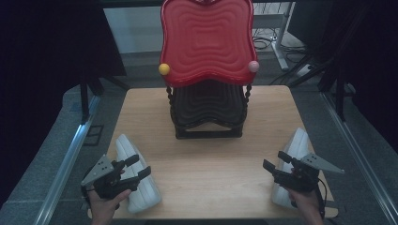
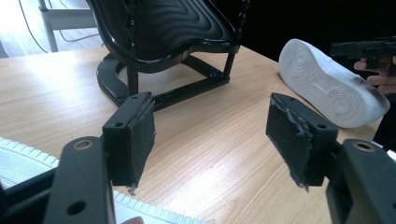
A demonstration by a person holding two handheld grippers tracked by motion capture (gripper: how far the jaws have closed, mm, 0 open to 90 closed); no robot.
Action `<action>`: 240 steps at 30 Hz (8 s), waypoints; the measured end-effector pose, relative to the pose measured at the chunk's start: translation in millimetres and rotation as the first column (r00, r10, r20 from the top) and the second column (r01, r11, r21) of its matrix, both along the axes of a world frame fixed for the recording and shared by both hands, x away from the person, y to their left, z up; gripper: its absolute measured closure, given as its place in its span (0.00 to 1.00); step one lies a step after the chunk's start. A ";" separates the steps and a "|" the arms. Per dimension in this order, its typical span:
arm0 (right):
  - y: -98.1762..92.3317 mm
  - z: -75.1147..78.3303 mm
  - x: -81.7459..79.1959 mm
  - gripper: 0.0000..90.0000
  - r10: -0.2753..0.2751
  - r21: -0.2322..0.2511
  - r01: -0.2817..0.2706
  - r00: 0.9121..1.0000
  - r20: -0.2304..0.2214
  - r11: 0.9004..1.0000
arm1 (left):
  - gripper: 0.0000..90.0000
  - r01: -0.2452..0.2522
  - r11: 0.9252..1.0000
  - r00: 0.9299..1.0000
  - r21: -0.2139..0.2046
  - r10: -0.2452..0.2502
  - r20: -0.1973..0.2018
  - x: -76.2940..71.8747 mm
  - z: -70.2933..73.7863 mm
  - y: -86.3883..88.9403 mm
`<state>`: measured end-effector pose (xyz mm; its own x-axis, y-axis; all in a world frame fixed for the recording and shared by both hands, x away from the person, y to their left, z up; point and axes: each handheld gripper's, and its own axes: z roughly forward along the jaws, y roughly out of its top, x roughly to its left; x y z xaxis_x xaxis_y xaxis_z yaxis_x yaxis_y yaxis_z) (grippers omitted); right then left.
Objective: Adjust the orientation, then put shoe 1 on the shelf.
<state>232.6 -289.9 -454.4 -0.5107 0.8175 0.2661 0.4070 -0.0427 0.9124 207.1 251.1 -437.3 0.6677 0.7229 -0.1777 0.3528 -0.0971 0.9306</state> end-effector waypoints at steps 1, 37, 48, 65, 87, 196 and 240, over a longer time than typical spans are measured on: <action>-1.7 0.1 -0.9 0.26 -0.005 -0.002 0.005 1.000 0.004 1.000 | 0.40 -0.003 1.000 1.000 -0.002 0.003 -0.002 -0.1 0.1 0.2; -9.3 8.0 2.2 0.26 -0.156 0.027 0.156 0.988 -0.011 0.987 | 1.00 -0.172 0.984 0.981 0.038 0.175 -0.086 -42.7 -28.5 75.8; -9.0 3.9 4.6 0.26 -0.183 0.042 0.185 0.982 -0.042 0.982 | 1.00 -0.184 0.981 0.969 0.067 0.192 -0.156 -63.6 -55.3 91.8; -9.3 1.4 3.8 0.26 -0.195 0.037 0.196 0.980 -0.032 0.980 | 1.00 -0.078 0.991 0.967 0.113 0.103 -0.232 -45.2 -81.6 57.2; -17.7 -1.5 2.5 0.26 -0.227 0.028 0.228 0.973 -0.040 0.973 | 1.00 -0.046 0.995 0.982 0.090 0.061 -0.181 -10.4 -48.6 30.0; 173.9 -31.0 20.4 0.54 0.393 -0.231 -0.412 0.911 -0.125 0.881 | 0.35 -0.081 0.995 0.993 0.057 0.086 -0.084 13.3 3.5 29.1; 1.9 -6.2 -17.6 0.21 0.008 -0.048 -0.009 0.999 -0.033 0.999 | 0.23 -0.083 0.986 0.982 0.144 0.106 -0.159 19.0 -12.2 23.4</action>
